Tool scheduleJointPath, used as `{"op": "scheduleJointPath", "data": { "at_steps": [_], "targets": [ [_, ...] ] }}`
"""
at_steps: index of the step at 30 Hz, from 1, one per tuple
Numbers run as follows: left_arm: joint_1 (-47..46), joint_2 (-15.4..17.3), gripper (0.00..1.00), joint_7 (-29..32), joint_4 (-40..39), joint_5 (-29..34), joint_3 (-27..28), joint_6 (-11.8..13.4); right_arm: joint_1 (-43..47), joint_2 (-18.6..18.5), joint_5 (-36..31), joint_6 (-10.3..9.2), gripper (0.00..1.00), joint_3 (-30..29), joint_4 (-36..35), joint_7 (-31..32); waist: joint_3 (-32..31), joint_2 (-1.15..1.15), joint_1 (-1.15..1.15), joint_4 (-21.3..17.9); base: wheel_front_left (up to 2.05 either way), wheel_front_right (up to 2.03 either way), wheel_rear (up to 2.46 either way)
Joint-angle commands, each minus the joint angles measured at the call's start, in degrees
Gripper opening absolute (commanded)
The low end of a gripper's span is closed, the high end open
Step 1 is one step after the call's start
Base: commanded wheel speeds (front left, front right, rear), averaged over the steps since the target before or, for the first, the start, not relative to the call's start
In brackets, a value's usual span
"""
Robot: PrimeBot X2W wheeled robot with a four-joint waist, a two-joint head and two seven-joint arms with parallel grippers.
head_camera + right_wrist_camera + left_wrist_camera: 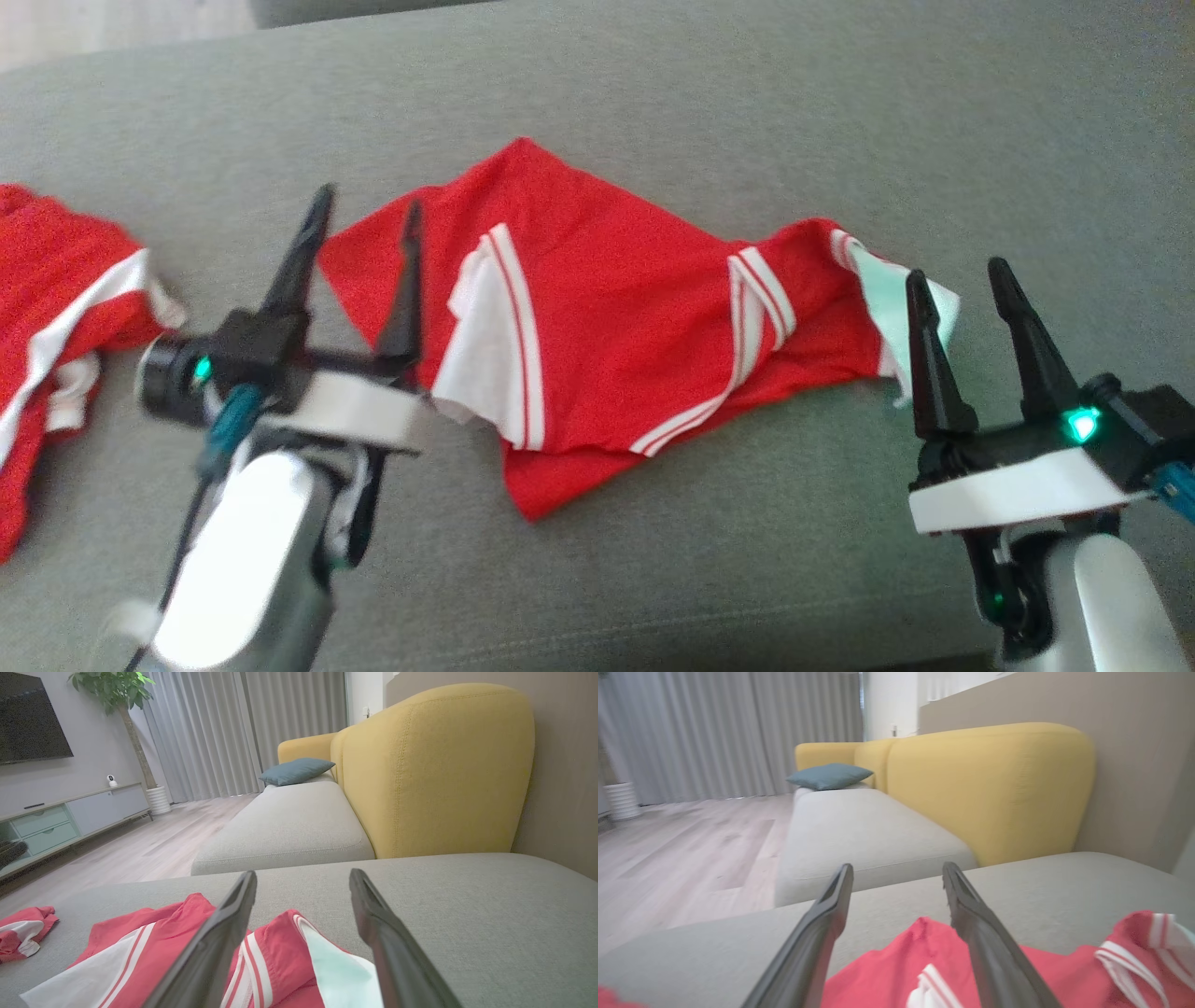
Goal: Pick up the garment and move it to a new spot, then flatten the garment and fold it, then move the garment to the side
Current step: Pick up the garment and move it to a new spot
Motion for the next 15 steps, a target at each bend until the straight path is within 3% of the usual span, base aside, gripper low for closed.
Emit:
{"op": "scheduleJointPath", "data": {
  "at_steps": [1,7,15],
  "targets": [
    [-0.9,1.4,1.00,-0.3,-2.1,0.2,2.6,0.3,0.2,-0.9,-0.3,0.22,1.00,1.0,-2.1,0.2,-1.2,0.00,0.00,1.8,0.00,0.00,0.00],
    [5.1,2.5,1.00,-0.3,-3.4,-0.3,8.4,-0.9,1.4,-1.0,-0.7,0.22,1.00,0.0,-2.4,1.4,-3.2,0.00,0.00,4.0,0.00,0.00,0.00],
    [10.0,2.0,1.00,-0.3,-2.7,1.1,9.1,-3.3,4.1,-0.8,-0.7,0.22,1.00,-0.5,-2.4,2.6,-6.0,0.00,0.00,4.1,0.00,0.00,0.00]
  ]
}}
